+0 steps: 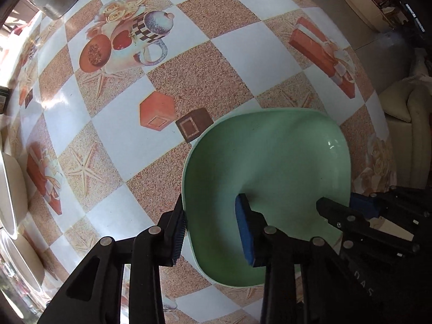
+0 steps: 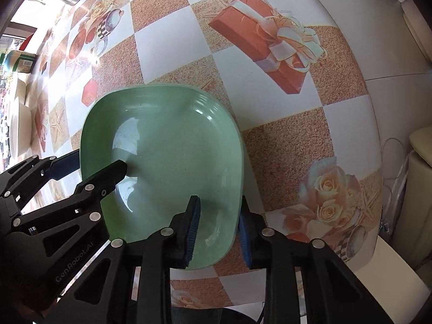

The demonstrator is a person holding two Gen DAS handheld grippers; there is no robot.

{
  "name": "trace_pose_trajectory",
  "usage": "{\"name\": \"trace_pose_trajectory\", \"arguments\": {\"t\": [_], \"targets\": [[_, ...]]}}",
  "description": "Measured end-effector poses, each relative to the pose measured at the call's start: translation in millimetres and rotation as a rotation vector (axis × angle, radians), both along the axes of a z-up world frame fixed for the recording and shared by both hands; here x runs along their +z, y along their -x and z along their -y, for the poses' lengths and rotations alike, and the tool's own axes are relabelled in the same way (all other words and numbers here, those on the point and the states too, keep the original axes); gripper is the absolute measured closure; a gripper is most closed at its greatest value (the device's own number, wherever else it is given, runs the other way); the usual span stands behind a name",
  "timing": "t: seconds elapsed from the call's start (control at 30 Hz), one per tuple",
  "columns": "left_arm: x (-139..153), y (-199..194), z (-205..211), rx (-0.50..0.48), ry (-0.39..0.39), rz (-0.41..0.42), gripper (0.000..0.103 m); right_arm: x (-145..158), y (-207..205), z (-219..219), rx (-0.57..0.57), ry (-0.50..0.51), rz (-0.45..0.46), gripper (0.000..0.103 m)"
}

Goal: Organize plates and bowls
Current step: 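Carry the green plate onto the blue plate and open the right gripper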

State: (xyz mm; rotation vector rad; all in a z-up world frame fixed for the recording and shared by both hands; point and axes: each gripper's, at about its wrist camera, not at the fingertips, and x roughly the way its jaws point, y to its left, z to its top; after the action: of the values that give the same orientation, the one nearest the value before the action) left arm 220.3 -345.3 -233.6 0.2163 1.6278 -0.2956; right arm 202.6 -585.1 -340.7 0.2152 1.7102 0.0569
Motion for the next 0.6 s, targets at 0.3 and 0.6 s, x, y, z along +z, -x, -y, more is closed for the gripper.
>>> {"name": "trace_pose_trajectory", "arguments": {"t": [0.3,0.6], "targets": [[-1,28,-82,0.114,-0.085,-0.002,0.069,5,21,-72,0.134,-0.045,-0.044,0.085],[-19,54,-159,0.251,-0.091,-0.061,0.069,1,38,-147,0.293,-0.089,-0.094,0.085]]}}
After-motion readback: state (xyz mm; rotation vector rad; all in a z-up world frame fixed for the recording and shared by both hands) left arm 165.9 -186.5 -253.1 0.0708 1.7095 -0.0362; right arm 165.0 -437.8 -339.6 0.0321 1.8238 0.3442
